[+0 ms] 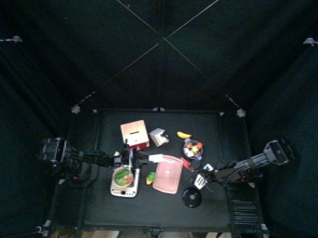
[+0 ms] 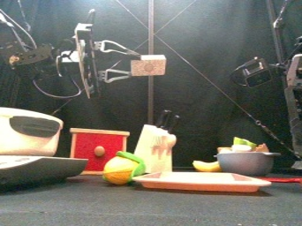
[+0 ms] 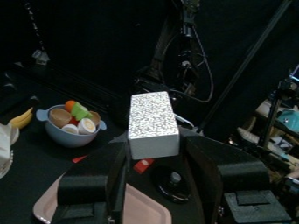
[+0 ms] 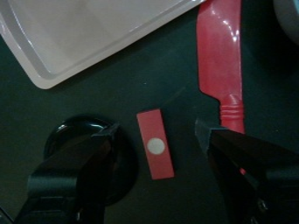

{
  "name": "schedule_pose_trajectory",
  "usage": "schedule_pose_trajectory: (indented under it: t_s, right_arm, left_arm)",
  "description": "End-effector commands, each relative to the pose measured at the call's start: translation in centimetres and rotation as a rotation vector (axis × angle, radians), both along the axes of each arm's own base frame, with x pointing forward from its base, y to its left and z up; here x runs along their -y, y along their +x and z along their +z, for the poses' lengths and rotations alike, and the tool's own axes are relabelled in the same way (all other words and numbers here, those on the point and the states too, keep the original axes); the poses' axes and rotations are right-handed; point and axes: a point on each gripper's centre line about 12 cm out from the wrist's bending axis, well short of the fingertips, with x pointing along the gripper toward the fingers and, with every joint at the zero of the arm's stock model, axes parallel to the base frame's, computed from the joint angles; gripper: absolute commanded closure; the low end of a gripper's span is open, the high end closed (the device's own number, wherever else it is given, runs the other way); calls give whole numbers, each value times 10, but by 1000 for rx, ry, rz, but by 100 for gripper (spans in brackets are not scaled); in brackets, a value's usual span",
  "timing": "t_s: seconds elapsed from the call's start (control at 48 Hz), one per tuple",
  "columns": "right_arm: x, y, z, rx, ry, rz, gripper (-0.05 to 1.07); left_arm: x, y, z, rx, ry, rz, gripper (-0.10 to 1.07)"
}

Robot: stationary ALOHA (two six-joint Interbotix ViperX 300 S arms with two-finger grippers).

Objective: Hand over rice

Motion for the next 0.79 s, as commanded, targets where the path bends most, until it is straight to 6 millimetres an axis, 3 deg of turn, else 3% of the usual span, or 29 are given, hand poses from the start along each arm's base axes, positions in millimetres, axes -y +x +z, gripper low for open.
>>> schedule_pose_trajectory:
  t_s: [0.0,0.271,0.438,0.646,0.771]
  right_arm:
    - [-1,9,12,47,-15,23,5]
    - [5,45,60,245,-248,190,5]
    - [10,61,87,344,-416,273,5]
    - [19,73,91,339,-558,308,5]
    - [16,83,88,332,-626,359,5]
  left_arm:
    - [0,1,7,24,4,0,32]
    - [1,6,-8,-49,21,-19,32]
    - [9,20,-22,-175,77,-87,32]
    - [3,43,-11,-213,-8,-39,32]
    - [-2,52,-4,-188,-148,37,32]
